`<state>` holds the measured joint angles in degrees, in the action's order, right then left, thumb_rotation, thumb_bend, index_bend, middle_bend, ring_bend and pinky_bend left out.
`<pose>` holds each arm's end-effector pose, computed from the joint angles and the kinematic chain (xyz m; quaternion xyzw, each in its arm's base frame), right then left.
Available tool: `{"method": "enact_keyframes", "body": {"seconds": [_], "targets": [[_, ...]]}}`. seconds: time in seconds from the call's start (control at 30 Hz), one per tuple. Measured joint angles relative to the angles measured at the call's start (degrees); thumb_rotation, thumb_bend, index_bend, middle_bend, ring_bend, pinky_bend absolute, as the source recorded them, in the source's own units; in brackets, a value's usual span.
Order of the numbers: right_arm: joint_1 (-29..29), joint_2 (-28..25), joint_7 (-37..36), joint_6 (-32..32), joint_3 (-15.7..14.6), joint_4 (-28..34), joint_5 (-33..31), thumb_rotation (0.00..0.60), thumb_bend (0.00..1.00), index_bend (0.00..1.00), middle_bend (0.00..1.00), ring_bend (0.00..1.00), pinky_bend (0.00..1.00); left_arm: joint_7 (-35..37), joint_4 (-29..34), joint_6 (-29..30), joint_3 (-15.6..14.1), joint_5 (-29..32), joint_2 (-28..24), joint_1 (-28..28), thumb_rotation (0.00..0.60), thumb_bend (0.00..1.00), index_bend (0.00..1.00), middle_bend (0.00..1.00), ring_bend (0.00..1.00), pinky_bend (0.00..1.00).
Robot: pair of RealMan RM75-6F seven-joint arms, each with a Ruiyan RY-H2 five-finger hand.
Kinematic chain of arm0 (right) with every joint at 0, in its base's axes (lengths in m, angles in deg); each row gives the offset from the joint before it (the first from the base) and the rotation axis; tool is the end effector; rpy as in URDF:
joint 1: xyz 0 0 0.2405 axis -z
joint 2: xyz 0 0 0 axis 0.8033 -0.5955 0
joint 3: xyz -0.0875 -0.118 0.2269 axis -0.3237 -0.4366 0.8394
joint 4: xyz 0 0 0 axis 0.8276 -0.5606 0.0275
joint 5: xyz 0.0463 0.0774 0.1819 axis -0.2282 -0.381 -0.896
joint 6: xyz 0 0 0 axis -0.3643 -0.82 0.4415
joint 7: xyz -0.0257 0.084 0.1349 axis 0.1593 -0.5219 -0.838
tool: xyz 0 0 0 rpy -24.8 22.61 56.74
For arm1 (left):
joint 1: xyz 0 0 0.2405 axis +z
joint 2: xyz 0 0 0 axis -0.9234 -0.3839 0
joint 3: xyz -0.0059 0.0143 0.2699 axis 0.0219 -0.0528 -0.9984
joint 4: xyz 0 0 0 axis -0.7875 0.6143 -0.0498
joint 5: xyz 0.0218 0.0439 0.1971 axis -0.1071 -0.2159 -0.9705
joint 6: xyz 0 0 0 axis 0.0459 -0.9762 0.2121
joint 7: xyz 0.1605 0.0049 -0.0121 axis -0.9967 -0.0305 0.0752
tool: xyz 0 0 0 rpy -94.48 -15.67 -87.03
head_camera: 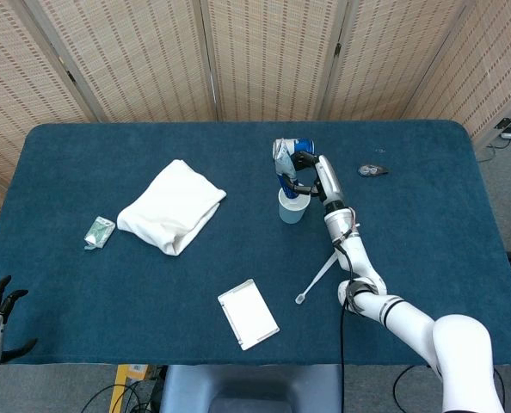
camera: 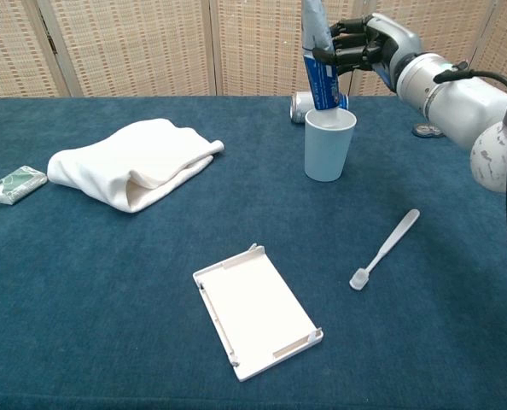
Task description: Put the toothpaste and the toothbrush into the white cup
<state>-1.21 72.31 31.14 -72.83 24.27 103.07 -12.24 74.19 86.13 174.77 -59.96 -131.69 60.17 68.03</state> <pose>-0.1271 -0.4950 -0.0036 0.4042 -0.6162 0.6311 0.2422 -0.3306 0.1581 0.1694 -0.5833 -0.3964 -0.3032 0.6408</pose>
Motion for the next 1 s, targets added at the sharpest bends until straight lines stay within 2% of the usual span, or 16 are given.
{"method": "enact_keyframes", "body": {"seconds": [0.1,0.37,0.83,1.0], "targets": [[-0.65,1.37,-1.7,0.73,-0.27,-2.46,0.45,0.6,0.27,0.71,0.6,0.39,0.31,0.02,0.13,-0.23,-0.06,0.17,-0.16,-0.02,0.6,0.17,0.25,0.08,0.06,0.21],[-1.1,3.37,-5.79,0.95,-1.69,-6.8,2.35,0.6,0.27,0.71,0.58,0.37,0.28,0.3,-0.19,-0.68,-0.09,0.44,0.06,-0.08,0.6,0.17,0.25,0.08,0.06,0.21],[-1.13,8.16,-8.34,-1.56,-4.34,-16.73,4.8,0.6,0.27,0.71,0.54,0.34,0.27,0.23,-0.28,-1.94,-0.32,0.98,0.24,-0.42,0.6,0.17,0.25,0.08,0.06,0.21],[-1.3,8.95,-10.29,-1.2,-4.92,-18.07,5.24,0.6,0.27,0.62,0.49,0.3,0.24,0.19,-0.34,-1.98,-0.33,1.01,0.19,-0.42,0.6,0.17,0.25,0.08,0.06,0.21]]}}
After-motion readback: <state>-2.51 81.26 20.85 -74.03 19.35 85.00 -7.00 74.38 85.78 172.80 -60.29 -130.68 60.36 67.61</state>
